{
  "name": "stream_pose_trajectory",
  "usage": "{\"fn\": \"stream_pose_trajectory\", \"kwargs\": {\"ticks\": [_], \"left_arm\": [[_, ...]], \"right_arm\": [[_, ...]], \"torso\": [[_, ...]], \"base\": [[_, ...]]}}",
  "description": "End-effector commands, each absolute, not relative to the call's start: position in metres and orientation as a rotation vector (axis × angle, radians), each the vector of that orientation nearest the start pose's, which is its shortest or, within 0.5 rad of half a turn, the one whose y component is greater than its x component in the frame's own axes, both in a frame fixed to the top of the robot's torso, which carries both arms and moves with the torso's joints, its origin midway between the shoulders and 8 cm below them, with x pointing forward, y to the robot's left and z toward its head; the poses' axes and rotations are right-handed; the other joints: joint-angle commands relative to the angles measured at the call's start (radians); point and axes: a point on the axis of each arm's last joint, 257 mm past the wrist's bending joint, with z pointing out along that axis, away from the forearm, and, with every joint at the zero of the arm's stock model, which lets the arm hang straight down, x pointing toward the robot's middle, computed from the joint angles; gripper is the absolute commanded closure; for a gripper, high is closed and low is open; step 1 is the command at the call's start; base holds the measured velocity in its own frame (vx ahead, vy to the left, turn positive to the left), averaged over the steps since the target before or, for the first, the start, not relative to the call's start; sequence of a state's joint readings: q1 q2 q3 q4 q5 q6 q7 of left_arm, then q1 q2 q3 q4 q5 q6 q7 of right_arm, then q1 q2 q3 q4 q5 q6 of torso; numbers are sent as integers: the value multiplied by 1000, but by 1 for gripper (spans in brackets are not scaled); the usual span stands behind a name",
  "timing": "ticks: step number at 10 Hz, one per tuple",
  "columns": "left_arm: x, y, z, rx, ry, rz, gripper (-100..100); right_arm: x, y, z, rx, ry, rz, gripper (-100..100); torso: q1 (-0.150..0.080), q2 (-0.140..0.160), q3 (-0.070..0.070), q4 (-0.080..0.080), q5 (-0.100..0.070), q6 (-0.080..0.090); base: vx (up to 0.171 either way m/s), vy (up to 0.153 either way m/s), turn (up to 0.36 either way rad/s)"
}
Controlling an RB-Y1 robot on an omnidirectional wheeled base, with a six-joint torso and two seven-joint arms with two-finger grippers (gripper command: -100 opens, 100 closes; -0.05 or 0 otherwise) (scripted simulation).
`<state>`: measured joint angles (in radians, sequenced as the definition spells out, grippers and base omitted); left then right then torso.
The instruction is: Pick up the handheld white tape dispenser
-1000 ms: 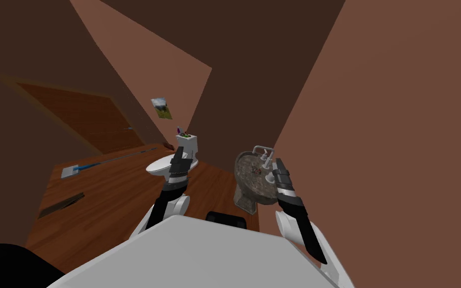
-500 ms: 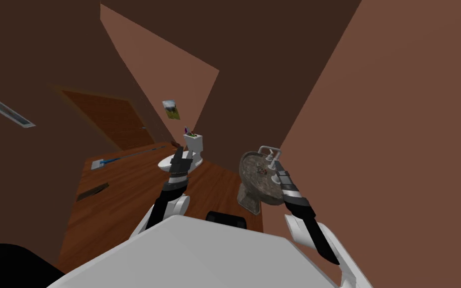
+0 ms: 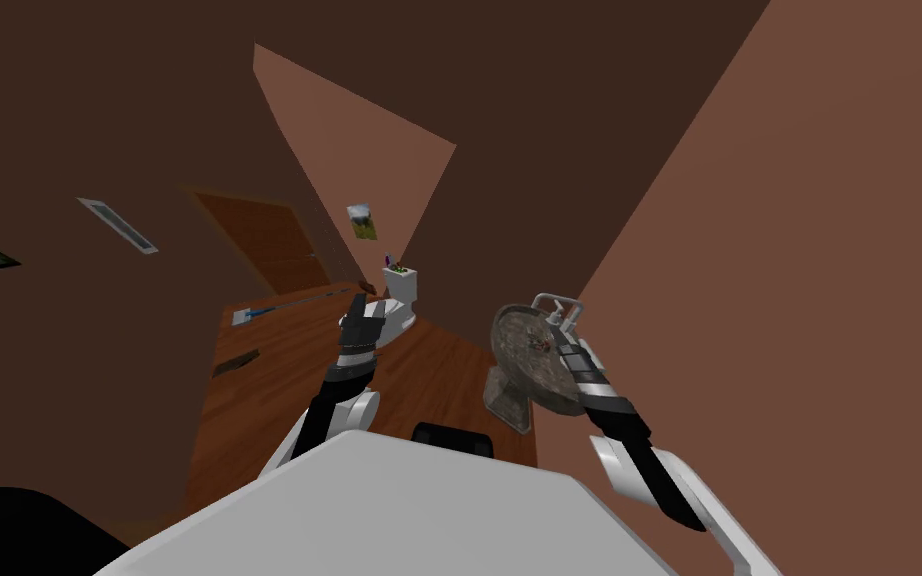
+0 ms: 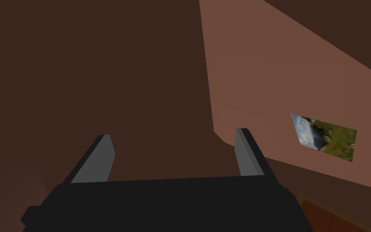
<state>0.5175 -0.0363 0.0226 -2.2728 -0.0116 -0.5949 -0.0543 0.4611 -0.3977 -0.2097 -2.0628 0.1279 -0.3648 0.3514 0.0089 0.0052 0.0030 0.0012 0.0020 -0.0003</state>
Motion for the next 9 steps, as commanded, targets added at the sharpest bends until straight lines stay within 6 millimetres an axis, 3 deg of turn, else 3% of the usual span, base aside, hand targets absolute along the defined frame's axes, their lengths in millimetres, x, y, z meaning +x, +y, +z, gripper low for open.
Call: {"fn": "stream_pose_trajectory", "kwargs": {"ticks": [1,3,4,8,9], "left_arm": [[326,288,34,-594,551,-1228,0],[326,288,33,-594,551,-1228,0],[326,288,33,-594,551,-1228,0],[325,288,33,-594,551,-1228,0],[325,288,33,-594,551,-1228,0]], "right_arm": [[397,-365,-63,243,1187,510,-100],[401,-389,-73,166,1249,374,-100],[401,-389,-73,164,1249,370,-100],[405,-440,-105,0,1391,102,-100],[406,-439,-103,-15,1394,98,-100]], "torso": [[0,0,0,0,0,0],[-4,-2,-1,0,-1,0],[-3,-3,-2,-1,-1,0],[0,-4,-2,-1,0,0],[-1,-6,-3,-1,0,0]], "base": [[-42,104,44],[-20,88,133],[-11,88,55],[0,127,140],[22,77,24]]}}
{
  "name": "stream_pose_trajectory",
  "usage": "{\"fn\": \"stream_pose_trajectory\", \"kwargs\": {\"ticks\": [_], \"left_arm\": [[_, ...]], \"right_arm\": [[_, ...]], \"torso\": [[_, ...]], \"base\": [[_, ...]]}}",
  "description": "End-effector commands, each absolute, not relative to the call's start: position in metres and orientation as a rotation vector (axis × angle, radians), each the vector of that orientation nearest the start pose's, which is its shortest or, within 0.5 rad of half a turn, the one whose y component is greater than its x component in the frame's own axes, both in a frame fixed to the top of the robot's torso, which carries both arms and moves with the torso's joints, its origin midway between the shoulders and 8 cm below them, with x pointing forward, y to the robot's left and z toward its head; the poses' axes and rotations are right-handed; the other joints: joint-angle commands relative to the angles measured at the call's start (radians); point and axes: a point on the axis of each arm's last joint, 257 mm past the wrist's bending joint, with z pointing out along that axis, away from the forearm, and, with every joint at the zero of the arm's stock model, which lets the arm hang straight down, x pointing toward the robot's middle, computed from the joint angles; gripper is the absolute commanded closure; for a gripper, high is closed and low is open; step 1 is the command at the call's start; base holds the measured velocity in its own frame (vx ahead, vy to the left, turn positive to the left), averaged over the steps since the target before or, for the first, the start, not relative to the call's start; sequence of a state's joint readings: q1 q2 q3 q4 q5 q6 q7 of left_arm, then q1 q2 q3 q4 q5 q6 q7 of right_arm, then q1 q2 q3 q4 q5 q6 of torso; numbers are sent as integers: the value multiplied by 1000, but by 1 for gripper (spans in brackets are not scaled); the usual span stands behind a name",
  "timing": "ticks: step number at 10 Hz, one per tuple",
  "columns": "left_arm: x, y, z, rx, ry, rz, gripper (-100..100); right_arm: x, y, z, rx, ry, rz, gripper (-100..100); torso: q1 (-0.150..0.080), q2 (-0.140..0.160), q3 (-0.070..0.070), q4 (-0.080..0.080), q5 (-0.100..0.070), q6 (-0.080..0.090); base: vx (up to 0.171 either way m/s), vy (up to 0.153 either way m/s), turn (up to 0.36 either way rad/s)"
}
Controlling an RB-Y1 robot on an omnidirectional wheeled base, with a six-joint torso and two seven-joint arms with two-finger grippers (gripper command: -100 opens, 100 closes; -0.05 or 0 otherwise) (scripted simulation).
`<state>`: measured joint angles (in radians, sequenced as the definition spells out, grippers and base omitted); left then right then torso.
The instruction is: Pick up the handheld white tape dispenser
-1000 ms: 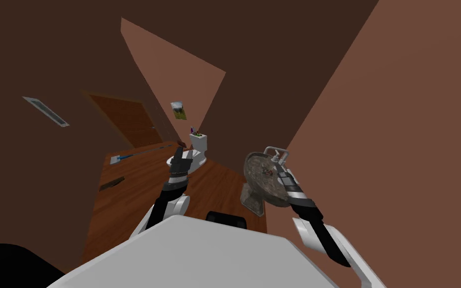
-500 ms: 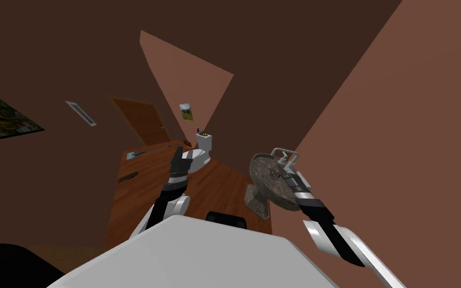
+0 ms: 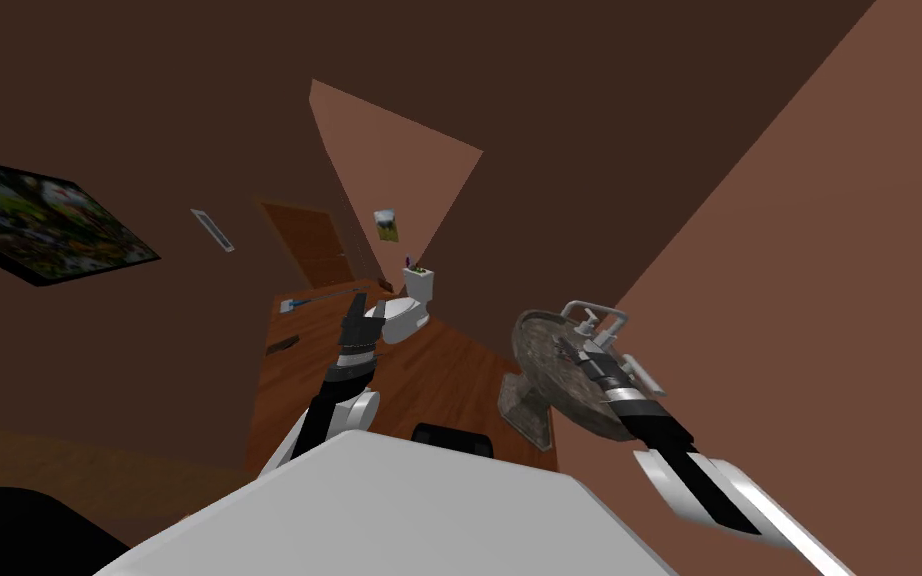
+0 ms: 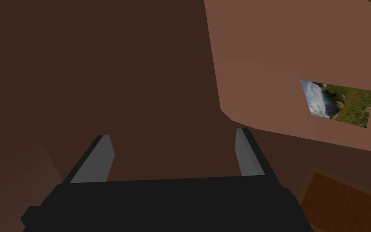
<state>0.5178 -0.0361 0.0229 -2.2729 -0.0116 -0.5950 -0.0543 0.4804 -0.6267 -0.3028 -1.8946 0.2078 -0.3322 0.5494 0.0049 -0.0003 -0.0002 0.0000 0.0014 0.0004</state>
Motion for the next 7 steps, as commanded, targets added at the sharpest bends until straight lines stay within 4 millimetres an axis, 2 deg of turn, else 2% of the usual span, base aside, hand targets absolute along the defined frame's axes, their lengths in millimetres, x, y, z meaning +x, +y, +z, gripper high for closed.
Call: {"fn": "stream_pose_trajectory", "kwargs": {"ticks": [1,2,3,5,6,7], "left_arm": [[325,288,33,-594,552,-1228,0],[325,288,33,-594,552,-1228,0],[325,288,33,-594,552,-1228,0],[325,288,33,-594,552,-1228,0],[325,288,33,-594,552,-1228,0],[325,288,33,-594,552,-1228,0]], "right_arm": [[406,-452,-113,-63,1436,34,-100],[405,-463,-124,-105,1475,-23,-100],[406,-466,-124,-116,1482,-30,-100],[402,-489,-150,-210,1570,-140,-100],[402,-494,-151,-223,1581,-153,-100],[399,-508,-165,-279,1632,-211,-100]], "torso": [[0,0,0,0,0,0],[-1,1,0,0,0,0],[0,-1,0,0,0,0],[-1,-2,-1,0,0,0],[-1,-4,-2,-1,0,0],[-2,-3,-2,-1,0,0]], "base": [[9,70,71],[46,93,107],[53,71,37],[67,75,79],[70,63,36],[78,67,42]]}}
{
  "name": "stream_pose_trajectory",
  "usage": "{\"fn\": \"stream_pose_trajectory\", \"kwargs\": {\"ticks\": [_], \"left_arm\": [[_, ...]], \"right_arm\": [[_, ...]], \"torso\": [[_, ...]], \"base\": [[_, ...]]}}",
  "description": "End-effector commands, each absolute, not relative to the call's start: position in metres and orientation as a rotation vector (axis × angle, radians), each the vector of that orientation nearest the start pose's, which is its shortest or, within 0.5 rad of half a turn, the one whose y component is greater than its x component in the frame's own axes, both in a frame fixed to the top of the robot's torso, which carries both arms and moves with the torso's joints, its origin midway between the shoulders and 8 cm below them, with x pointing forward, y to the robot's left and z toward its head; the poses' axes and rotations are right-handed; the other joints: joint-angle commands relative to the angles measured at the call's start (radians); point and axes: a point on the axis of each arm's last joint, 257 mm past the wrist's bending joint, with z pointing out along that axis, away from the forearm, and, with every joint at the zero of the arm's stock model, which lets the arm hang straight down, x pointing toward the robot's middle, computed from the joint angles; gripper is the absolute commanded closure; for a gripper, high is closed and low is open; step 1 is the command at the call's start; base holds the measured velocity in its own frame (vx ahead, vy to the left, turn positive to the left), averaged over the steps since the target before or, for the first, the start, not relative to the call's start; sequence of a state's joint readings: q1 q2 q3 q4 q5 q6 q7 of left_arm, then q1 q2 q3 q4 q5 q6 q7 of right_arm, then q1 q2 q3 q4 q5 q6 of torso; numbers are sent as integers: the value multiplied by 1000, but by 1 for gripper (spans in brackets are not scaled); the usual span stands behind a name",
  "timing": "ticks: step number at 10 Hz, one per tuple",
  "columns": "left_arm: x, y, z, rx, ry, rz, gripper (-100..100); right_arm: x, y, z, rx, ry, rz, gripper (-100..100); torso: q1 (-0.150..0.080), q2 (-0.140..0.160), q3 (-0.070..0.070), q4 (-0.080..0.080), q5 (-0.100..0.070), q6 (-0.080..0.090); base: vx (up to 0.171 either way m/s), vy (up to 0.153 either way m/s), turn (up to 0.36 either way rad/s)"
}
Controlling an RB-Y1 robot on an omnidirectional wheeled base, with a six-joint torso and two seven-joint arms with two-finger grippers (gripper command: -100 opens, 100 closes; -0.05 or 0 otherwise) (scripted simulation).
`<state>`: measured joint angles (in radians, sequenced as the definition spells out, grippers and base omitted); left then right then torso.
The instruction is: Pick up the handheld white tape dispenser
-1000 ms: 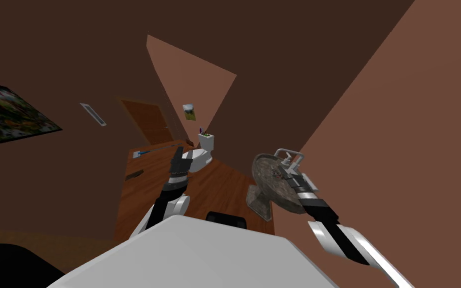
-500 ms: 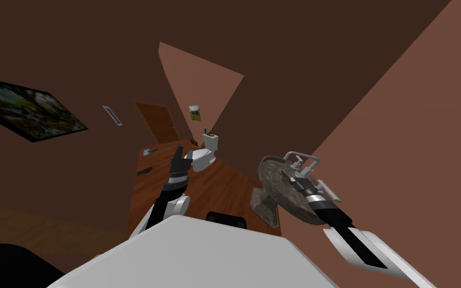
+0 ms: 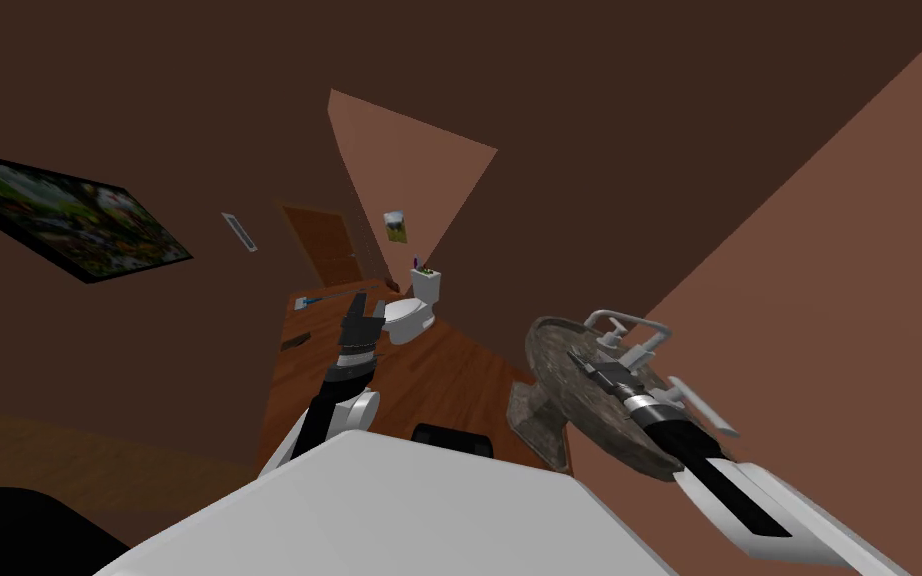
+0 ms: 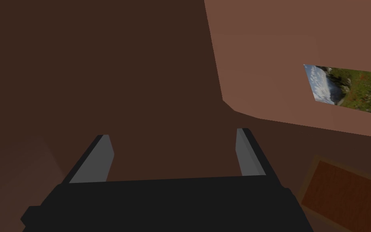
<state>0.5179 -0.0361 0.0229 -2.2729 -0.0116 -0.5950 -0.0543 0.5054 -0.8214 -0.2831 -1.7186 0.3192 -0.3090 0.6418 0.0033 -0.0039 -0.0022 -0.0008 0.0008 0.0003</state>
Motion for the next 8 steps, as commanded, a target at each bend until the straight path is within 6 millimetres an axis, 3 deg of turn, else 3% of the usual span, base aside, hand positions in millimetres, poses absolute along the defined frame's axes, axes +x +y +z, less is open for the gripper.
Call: {"fn": "stream_pose_trajectory", "kwargs": {"ticks": [1,4,7,8], "left_arm": [[325,288,33,-594,552,-1228,0],[325,288,33,-594,552,-1228,0],[325,288,33,-594,552,-1228,0],[325,288,33,-594,552,-1228,0]], "right_arm": [[393,-519,-182,-319,1681,-256,-100],[385,-542,-199,-389,1749,-326,-100],[352,-585,-249,-564,1922,-462,-100],[348,-594,-251,-570,1936,-480,-100]], "torso": [[0,0,0,0,0,0],[-1,-1,-1,0,0,0],[-1,-3,-2,-1,0,0],[0,-6,-3,-1,0,0]], "base": [[125,65,63],[85,41,25],[137,53,33],[124,44,-1]]}}
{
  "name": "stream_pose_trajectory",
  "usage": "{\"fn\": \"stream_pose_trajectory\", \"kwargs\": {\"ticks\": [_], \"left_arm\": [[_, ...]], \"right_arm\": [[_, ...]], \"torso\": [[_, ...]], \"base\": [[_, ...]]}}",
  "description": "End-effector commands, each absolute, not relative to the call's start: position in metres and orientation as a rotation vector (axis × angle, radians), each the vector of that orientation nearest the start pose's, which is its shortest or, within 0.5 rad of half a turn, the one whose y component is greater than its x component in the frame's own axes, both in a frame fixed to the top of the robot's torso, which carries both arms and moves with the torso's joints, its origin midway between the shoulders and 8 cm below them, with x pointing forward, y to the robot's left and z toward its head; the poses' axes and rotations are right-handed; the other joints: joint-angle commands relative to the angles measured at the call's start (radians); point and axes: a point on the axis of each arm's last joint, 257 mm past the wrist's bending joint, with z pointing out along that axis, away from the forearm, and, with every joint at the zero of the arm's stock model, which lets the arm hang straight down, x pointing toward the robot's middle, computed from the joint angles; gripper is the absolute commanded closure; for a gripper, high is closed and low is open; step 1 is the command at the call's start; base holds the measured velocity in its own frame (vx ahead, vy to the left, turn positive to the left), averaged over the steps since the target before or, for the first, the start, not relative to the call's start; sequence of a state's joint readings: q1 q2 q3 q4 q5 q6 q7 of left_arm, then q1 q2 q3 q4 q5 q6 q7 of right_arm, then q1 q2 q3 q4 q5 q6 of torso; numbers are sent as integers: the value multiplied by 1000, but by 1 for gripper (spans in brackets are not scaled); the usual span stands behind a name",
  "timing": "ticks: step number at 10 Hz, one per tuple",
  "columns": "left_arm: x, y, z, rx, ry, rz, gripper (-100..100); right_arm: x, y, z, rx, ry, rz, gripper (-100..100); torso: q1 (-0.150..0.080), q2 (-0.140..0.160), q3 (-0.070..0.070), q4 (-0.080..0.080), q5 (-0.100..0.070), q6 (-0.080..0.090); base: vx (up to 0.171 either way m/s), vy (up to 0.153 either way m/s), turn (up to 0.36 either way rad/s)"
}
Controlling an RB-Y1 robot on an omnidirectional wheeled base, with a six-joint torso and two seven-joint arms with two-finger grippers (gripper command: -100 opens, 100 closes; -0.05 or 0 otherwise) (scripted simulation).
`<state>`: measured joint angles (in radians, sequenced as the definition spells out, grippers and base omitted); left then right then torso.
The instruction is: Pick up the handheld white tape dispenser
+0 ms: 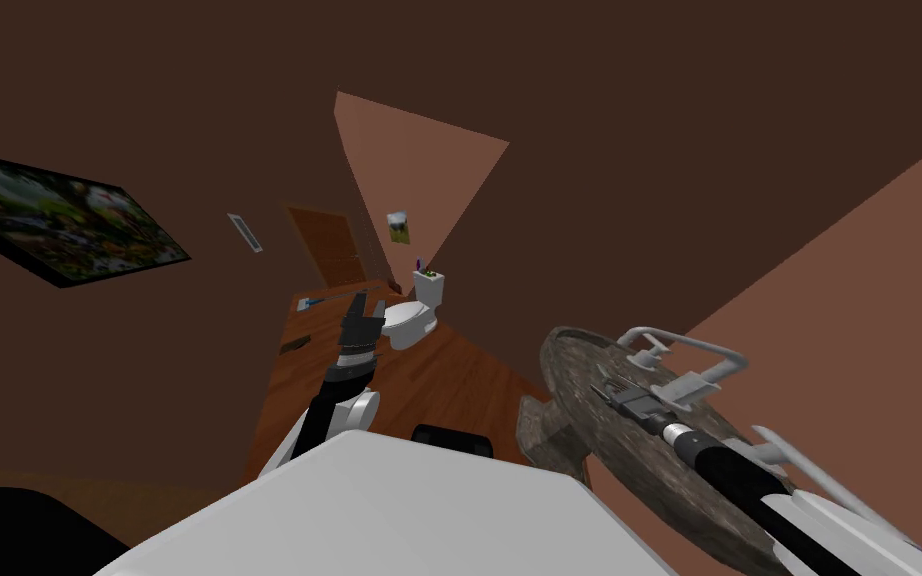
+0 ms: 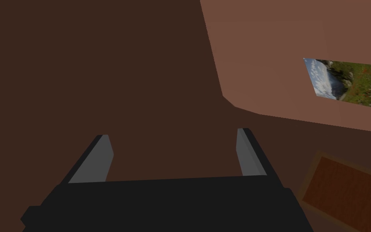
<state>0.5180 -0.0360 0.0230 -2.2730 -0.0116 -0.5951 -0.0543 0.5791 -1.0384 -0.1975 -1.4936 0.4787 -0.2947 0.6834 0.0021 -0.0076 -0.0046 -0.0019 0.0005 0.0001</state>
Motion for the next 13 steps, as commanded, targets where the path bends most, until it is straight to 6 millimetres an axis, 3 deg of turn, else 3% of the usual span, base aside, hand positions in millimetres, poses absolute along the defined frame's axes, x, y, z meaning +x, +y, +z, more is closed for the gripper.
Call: {"fn": "stream_pose_trajectory", "kwargs": {"ticks": [1,2,3,4,5,6,7,10,11,12,13], "left_arm": [[325,288,33,-594,552,-1228,0],[325,288,33,-594,552,-1228,0],[325,288,33,-594,552,-1228,0],[325,288,33,-594,552,-1228,0],[325,288,33,-594,552,-1228,0],[325,288,33,-594,552,-1228,0],[325,288,33,-594,552,-1228,0],[325,288,33,-594,552,-1228,0],[325,288,33,-594,552,-1228,0],[325,288,33,-594,552,-1228,0],[325,288,33,-594,552,-1228,0]], "right_arm": [[334,-607,-265,-639,1991,-520,-100],[332,-612,-267,-634,2000,-528,-100],[314,-629,-281,-701,2060,-571,-100],[313,-630,-282,-699,2062,-573,-100],[296,-646,-293,-769,2117,-612,-100],[294,-649,-294,-765,2123,-617,-100],[276,-664,-304,-835,2175,-653,-100],[253,-685,-312,-898,2234,-698,-100],[233,-702,-317,-962,2284,-735,-100],[233,-702,-317,-962,2284,-735,-100],[214,-717,-321,-1025,2329,-768,-100]], "torso": [[0,0,0,0,0,0],[-1,1,1,0,0,0],[-2,3,2,1,0,0],[-1,3,2,1,0,0],[-1,4,2,1,0,0],[-2,3,2,1,0,0],[-3,3,2,1,-1,0],[-2,3,2,1,0,0],[-2,3,2,1,0,0],[-2,3,2,1,0,0],[-2,4,2,1,0,0]], "base": [[112,37,21],[82,20,7],[90,32,13],[82,24,1],[98,9,7],[92,5,9],[107,18,13],[93,20,6],[91,17,16],[88,8,3],[99,8,15]]}}
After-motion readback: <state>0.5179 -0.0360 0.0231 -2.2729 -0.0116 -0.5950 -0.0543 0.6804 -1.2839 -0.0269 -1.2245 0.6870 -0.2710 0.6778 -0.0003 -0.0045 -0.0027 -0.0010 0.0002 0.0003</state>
